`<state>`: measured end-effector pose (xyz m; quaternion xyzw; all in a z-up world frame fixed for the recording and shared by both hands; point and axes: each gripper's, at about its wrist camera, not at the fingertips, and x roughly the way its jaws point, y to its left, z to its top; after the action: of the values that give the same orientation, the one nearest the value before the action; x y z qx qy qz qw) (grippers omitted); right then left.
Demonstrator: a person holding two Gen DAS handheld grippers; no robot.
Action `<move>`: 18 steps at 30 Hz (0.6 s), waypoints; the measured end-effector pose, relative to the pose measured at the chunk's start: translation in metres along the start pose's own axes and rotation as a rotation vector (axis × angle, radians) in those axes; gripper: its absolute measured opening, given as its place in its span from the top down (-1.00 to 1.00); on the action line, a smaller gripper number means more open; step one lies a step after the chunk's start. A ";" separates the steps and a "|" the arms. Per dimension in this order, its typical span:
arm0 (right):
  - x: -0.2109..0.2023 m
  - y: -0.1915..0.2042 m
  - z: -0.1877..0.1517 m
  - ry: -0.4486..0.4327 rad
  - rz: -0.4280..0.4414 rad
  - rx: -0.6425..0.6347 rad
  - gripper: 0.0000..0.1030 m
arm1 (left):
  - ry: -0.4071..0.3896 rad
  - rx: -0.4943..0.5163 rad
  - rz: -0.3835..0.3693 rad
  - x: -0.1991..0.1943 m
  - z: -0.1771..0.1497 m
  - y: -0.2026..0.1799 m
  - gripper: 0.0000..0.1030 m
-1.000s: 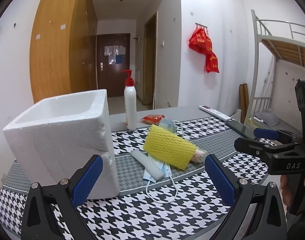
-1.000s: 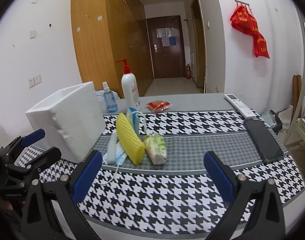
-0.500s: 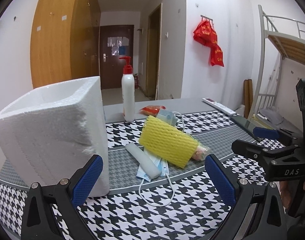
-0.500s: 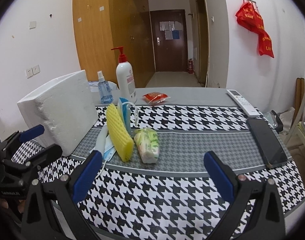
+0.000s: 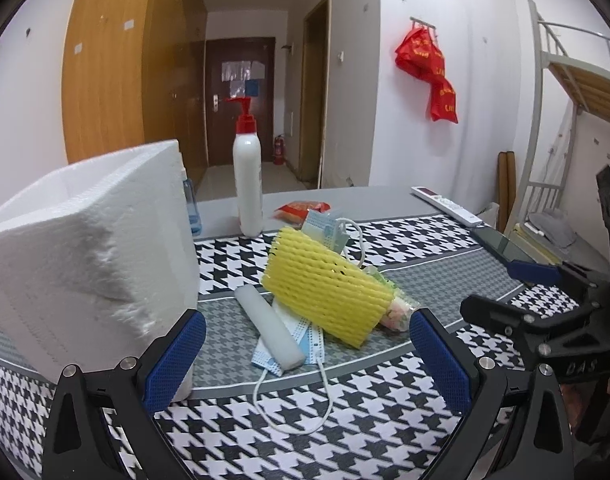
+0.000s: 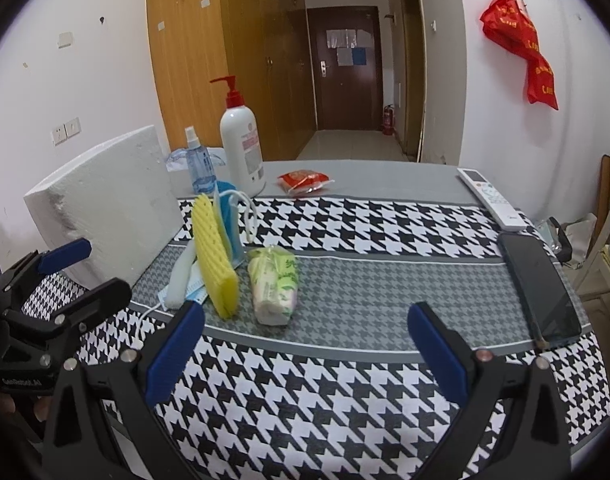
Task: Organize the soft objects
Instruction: 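Move both tools toward the yellow foam net and the wrapped tissue pack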
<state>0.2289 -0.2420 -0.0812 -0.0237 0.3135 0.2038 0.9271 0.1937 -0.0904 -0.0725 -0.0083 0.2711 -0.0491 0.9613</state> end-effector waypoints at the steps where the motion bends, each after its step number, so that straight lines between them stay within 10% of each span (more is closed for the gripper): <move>1: 0.002 -0.001 0.000 0.005 -0.001 -0.004 -0.99 | 0.013 -0.007 0.003 0.005 0.002 -0.001 -0.98; 18: 0.020 -0.027 -0.002 0.047 0.003 0.011 -0.99 | 0.070 -0.056 0.018 0.042 0.013 -0.010 -0.98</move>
<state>0.2527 -0.2596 -0.0967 -0.0230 0.3365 0.2027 0.9193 0.2353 -0.1045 -0.0825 -0.0310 0.3061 -0.0329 0.9509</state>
